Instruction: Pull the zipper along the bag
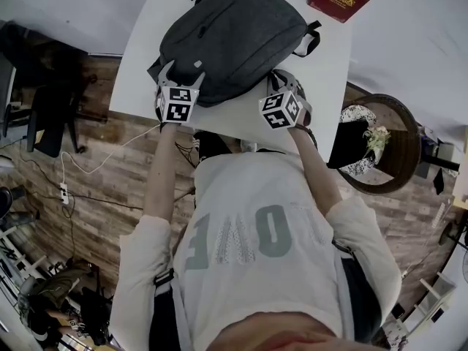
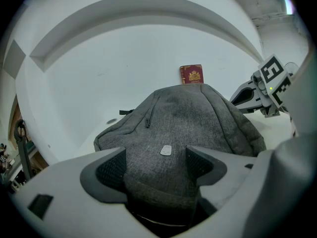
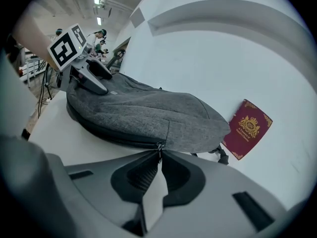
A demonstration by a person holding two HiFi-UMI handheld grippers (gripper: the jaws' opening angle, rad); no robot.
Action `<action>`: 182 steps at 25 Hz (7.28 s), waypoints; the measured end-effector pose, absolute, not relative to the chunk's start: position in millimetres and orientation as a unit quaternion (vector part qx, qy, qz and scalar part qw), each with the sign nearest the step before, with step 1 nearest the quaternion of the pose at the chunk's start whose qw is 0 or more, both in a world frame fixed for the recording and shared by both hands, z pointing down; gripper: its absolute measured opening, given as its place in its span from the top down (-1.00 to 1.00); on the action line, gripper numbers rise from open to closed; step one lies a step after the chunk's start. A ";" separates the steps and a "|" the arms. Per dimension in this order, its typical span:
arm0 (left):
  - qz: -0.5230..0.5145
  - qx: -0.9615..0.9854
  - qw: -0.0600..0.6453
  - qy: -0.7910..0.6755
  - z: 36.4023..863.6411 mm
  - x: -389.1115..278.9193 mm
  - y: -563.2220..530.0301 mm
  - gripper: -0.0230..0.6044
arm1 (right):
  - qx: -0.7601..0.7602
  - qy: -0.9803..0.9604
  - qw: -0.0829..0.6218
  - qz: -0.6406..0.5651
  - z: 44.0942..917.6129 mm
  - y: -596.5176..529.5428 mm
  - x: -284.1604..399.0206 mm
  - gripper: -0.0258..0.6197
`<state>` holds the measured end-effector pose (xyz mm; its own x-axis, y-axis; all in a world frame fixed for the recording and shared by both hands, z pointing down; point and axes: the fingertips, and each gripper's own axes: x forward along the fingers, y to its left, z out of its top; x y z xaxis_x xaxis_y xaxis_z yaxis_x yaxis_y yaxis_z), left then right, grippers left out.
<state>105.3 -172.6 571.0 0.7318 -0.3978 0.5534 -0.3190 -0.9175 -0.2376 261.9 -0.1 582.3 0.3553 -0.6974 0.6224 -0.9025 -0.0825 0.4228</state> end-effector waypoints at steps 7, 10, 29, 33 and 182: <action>-0.318 -0.927 0.054 0.193 575.6 103.3 -171.8 -0.24 | 0.712 -0.575 0.373 0.153 583.5 0.5 259.5 0.82; -0.319 -0.927 0.050 0.189 576.1 101.7 -170.9 -0.24 | 0.703 -0.585 0.368 0.166 583.2 3.2 257.7 0.82; -0.252 -0.959 -0.033 0.124 556.3 97.5 -169.6 -0.24 | 0.663 -0.550 0.449 0.237 582.1 13.9 244.6 0.82; -0.236 -0.965 -0.068 0.094 549.6 93.3 -171.0 -0.24 | 0.670 -0.546 0.419 0.279 588.4 12.6 236.9 0.82; -0.425 -0.773 0.331 -0.336 595.5 82.4 -176.9 -0.06 | 0.622 -0.522 0.510 0.286 567.9 -18.8 347.7 0.83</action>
<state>82.4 -176.9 595.5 0.4143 0.2382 0.8784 0.7996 -0.5562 -0.2263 347.7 -18.8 567.9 0.2927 -0.3573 0.8869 -0.9399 0.0631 0.3356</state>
